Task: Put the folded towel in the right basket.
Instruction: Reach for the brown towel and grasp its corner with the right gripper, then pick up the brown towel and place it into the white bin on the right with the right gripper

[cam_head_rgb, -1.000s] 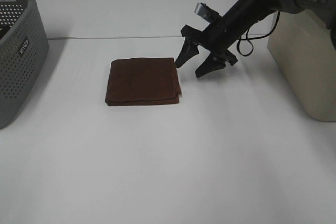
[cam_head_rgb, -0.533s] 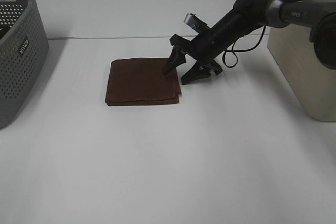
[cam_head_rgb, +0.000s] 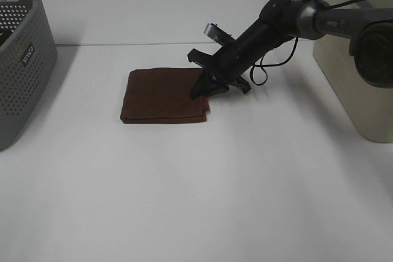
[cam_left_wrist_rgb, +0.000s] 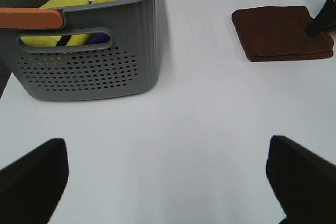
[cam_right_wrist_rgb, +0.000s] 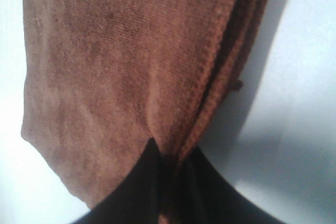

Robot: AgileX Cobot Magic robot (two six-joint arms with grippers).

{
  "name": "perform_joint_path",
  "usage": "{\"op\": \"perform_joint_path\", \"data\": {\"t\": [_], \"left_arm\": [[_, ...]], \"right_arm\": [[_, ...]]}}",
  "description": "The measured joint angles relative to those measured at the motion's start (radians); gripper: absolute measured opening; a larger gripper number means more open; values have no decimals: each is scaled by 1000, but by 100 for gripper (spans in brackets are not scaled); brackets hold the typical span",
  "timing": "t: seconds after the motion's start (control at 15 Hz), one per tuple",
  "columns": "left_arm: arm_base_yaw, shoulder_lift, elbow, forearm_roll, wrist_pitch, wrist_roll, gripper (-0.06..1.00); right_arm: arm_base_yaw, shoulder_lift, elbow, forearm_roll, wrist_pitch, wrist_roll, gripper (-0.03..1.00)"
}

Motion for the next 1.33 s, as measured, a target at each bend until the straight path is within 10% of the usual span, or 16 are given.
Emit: {"op": "perform_joint_path", "data": {"t": [0.8, 1.33], "left_arm": [[0, 0, 0, 0, 0, 0, 97], [0, 0, 0, 0, 0, 0, 97]], "right_arm": [[0, -311, 3, -150, 56, 2, 6], [-55, -683, 3, -518, 156, 134, 6]]}}
